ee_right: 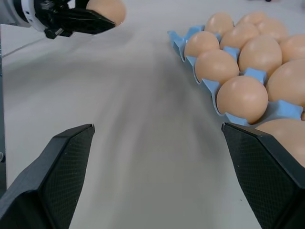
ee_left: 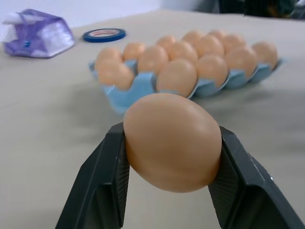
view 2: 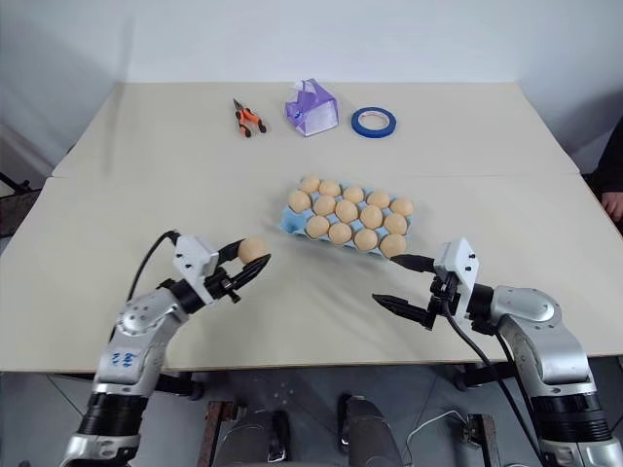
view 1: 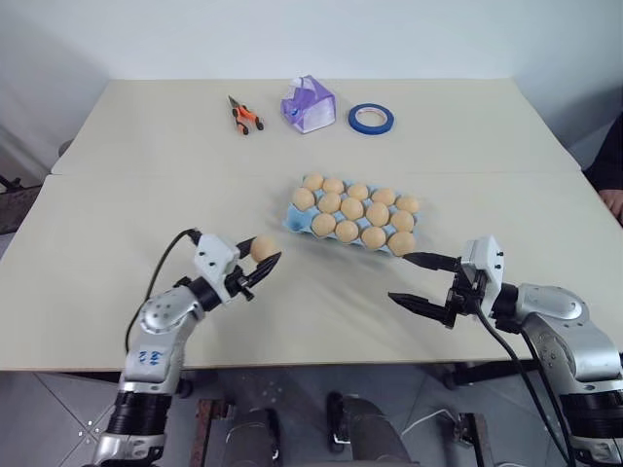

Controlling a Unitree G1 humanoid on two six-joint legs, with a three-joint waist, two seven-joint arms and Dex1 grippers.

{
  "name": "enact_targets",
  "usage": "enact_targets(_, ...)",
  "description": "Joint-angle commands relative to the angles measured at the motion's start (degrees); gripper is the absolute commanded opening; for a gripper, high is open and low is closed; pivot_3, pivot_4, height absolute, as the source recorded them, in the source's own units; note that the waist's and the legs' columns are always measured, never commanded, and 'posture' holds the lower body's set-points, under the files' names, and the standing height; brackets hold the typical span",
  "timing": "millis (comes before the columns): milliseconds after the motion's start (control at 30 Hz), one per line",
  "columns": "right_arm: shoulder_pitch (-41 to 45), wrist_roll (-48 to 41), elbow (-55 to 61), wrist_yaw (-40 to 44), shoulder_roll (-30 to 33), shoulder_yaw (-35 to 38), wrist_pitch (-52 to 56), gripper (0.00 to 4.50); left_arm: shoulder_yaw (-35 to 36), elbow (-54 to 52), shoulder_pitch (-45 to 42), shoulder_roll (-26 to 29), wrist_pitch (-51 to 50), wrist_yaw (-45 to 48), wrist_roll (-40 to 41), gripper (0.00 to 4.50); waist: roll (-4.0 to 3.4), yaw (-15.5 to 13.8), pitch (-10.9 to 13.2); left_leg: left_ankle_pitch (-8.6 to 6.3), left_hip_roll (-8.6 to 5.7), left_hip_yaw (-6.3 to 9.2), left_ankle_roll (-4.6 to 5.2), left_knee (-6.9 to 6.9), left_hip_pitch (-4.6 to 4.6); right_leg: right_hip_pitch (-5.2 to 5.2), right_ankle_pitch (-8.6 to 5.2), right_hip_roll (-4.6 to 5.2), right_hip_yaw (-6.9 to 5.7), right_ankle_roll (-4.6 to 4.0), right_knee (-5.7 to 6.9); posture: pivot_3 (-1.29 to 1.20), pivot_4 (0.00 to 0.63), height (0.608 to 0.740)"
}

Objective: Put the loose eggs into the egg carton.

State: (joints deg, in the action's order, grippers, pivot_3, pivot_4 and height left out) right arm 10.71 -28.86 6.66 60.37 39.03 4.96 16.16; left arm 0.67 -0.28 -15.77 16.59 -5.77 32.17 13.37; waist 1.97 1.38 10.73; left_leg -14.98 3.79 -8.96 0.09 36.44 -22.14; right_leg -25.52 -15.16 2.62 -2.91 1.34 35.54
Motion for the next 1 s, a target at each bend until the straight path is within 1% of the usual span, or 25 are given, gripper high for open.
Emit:
enact_targets(33,0.05,-0.19,2.31,-0.88,-0.38,1.22,-0.83,4.5,-0.51,6.67,-6.47,-2.3,3.42,-4.3,-3.17,1.87,0.01,0.04,0.0,0.0,0.01,0.01,0.0,0.03,0.0,0.0,0.0,-0.03,-0.01,0.0,0.01,0.0,0.15,0.74)
enact_targets(100,-0.21,-0.14,2.56,-1.48,-0.48,1.4,-0.65,4.5,0.08,13.16,-11.34,-3.97,6.21,-7.24,-4.63,1.87,0.01,0.03,0.0,0.0,0.01,0.02,0.0,0.07,0.01,0.0,0.0,-0.05,-0.01,0.0,0.07,0.0,0.15,0.74)
enact_targets(267,-0.57,0.21,2.66,-2.11,-0.48,1.4,-0.72,4.5,-0.32,25.83,-18.8,-5.52,12.5,-8.23,-6.62,1.87,0.01,0.21,0.0,-0.01,0.01,0.02,-0.01,0.23,-0.01,0.03,0.01,-0.06,-0.01,0.03,0.1,0.0,0.15,0.74)
enact_targets(533,-1.09,0.25,3.18,-3.16,-0.54,1.52,-0.57,4.5,-0.18,35.02,-24.35,-7.05,18.68,-7.24,-7.09,1.87,0.03,0.03,0.01,-0.05,0.02,0.02,0.0,0.26,-0.04,0.02,0.02,-0.04,-0.08,0.03,0.11,0.0,0.15,0.74)
enact_targets(800,-1.34,0.35,3.42,-4.26,-0.76,1.21,-0.23,4.5,0.16,39.73,-28.12,-7.39,22.11,-6.94,-6.79,1.87,0.04,0.07,0.02,-0.07,0.02,0.02,0.01,0.38,-0.06,0.02,0.02,-0.05,-0.09,0.04,0.16,0.0,0.15,0.74)
enact_targets(867,-1.23,0.52,3.23,-4.44,-0.79,1.14,-0.27,4.5,0.1,40.53,-28.6,-7.53,22.84,-7.16,-7.01,2.54,0.04,0.07,0.02,-0.1,0.03,0.02,0.03,0.45,-0.06,0.02,0.02,-0.05,-0.08,0.04,0.19,0.0,0.15,0.74)
enact_targets(933,-1.16,0.59,3.16,-4.55,-0.8,1.08,-0.36,4.5,-0.01,41.06,-28.88,-7.6,22.98,-7.13,-7.15,3.1,0.04,0.06,0.02,-0.11,0.03,0.02,0.05,0.5,-0.07,0.02,0.02,-0.04,-0.08,0.04,0.22,0.0,0.15,0.74)
enact_targets(967,-1.1,0.65,3.12,-4.73,-0.82,1.09,-0.32,4.5,-0.03,41.2,-28.99,-7.68,23.02,-7.06,-7.09,3.48,0.04,0.09,0.02,-0.12,0.03,0.02,0.06,0.53,-0.07,0.02,0.02,-0.04,-0.08,0.04,0.23,0.0,0.15,0.74)
enact_targets(1000,-1.08,0.7,3.11,-4.87,-0.84,1.12,-0.3,4.5,-0.03,41.3,-29.06,-7.72,23.18,-7.07,-7.09,3.74,0.04,0.1,0.02,-0.12,0.03,0.02,0.06,0.54,-0.08,0.02,0.02,-0.04,-0.08,0.04,0.24,0.0,0.15,0.74)
